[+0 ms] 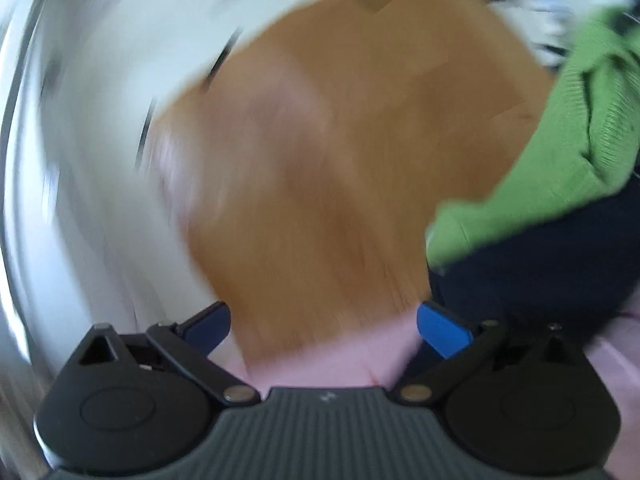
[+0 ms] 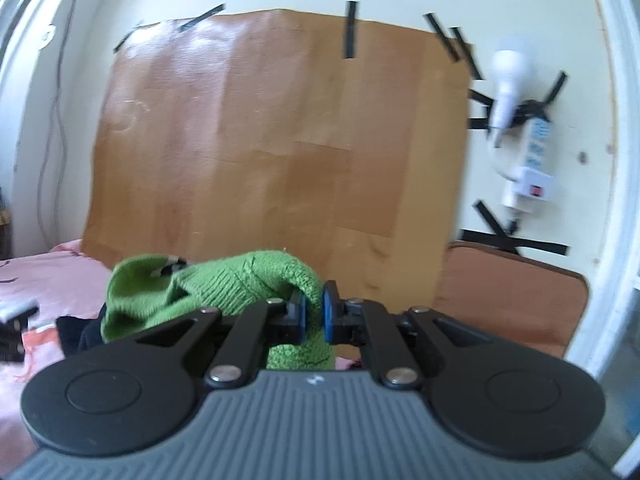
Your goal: Fold small clothes
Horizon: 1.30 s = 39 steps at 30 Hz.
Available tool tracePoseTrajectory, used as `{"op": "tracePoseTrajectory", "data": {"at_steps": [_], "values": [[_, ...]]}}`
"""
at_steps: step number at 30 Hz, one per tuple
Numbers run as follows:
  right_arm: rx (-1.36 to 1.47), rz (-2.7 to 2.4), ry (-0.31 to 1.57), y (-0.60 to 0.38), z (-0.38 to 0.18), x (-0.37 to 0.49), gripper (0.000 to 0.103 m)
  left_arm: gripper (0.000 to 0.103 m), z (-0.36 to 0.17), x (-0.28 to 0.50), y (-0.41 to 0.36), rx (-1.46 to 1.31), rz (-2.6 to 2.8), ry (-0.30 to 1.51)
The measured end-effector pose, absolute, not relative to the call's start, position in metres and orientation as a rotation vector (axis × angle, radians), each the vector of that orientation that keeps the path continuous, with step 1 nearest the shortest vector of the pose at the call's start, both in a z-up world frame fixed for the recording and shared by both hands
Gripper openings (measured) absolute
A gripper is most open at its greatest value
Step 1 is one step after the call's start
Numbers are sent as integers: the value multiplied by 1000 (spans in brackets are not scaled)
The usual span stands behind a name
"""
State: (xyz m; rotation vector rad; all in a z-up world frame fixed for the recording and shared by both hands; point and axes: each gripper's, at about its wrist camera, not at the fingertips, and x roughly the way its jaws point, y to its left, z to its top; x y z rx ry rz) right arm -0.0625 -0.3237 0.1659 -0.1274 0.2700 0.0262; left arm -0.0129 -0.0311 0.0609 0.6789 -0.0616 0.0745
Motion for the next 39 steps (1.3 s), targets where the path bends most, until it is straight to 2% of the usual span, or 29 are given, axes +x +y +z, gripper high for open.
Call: {"op": "tracePoseTrajectory", "data": {"at_steps": [2,7,12,14,15,16,17,18,19,21,24,32,39], "values": [[-127,19,277,-323,162,-65,11,103,69,-7,-52,851,8,-144],[-159,10,242,-312,162,-86,11,99,63,15,-89,1159,-198,-202],[-136,10,235,-316,161,-90,11,95,50,41,-94,1300,-313,-193],[-125,14,227,-314,161,-90,11,88,49,47,-102,1360,-368,-174],[-123,16,221,-313,162,-90,11,76,41,51,-103,1398,-392,-166],[-122,20,217,-312,163,-90,11,55,39,59,-104,1440,-411,-147],[-124,23,211,-311,163,-90,11,44,33,60,-106,1472,-418,-129],[-126,25,207,-310,164,-91,11,24,26,67,-105,1493,-420,-104],[-127,25,199,-310,166,-91,11,21,22,70,-109,1502,-407,-89],[-128,19,181,-309,169,-93,11,19,20,68,-106,1472,-371,-112],[-135,1,131,-311,180,-98,10,18,52,62,-109,1323,-296,-143],[-146,8,-85,-319,268,-107,10,19,225,6,-70,683,-111,-165],[-133,44,-273,-320,370,-128,10,19,339,-106,-32,342,-58,-359]]}}
